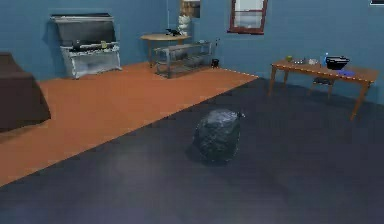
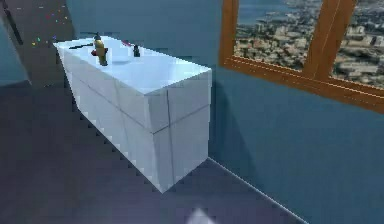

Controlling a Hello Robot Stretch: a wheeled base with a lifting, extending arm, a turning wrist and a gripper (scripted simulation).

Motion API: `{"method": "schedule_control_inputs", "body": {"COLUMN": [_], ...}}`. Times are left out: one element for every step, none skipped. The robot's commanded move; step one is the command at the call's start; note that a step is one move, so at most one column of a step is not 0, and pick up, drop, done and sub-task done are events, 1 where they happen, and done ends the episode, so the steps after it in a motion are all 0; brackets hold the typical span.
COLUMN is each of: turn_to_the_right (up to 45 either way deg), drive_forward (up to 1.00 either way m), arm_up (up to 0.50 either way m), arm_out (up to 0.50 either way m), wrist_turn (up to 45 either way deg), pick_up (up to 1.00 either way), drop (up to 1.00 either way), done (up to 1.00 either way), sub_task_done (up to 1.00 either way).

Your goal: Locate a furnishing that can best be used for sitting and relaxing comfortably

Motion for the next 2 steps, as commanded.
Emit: {"method": "schedule_control_inputs", "body": {"turn_to_the_right": [-39.0, 0.0], "drive_forward": [0.0, 1.0], "arm_up": [0.0, 0.0], "arm_out": [0.0, 0.0], "wrist_turn": [0.0, 0.0], "pick_up": [0.0, 0.0], "drop": [0.0, 0.0], "done": [0.0, 0.0], "sub_task_done": [0.0, 0.0]}}
